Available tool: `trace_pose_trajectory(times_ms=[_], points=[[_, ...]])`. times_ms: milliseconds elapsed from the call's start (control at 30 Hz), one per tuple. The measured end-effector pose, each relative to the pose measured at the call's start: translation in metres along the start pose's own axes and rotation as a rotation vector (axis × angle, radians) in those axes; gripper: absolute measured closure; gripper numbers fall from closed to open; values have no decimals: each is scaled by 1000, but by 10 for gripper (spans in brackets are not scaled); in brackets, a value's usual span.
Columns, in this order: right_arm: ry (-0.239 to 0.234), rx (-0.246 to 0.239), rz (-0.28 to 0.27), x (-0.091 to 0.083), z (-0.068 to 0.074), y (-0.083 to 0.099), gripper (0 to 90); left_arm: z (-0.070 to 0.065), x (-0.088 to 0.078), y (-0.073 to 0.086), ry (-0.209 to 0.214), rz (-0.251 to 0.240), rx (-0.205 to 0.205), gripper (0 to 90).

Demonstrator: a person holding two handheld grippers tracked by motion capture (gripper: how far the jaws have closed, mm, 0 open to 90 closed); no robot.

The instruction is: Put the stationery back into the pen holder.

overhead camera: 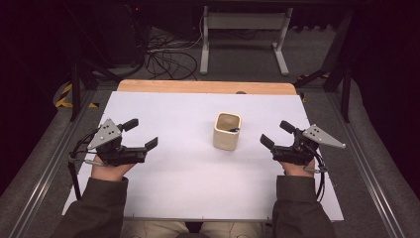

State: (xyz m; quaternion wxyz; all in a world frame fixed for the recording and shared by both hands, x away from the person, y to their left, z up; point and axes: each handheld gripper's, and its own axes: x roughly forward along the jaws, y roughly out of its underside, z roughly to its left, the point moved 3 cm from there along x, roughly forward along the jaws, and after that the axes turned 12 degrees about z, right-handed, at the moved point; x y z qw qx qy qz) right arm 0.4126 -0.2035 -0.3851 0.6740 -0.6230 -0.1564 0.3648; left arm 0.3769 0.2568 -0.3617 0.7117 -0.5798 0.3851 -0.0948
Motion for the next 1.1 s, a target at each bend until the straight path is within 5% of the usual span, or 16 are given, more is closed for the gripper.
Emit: trace_pose_trajectory(times_ms=[1100], points=[[-3,-7,7,-1,0,0,1,1,2,2,1,11,0,97]])
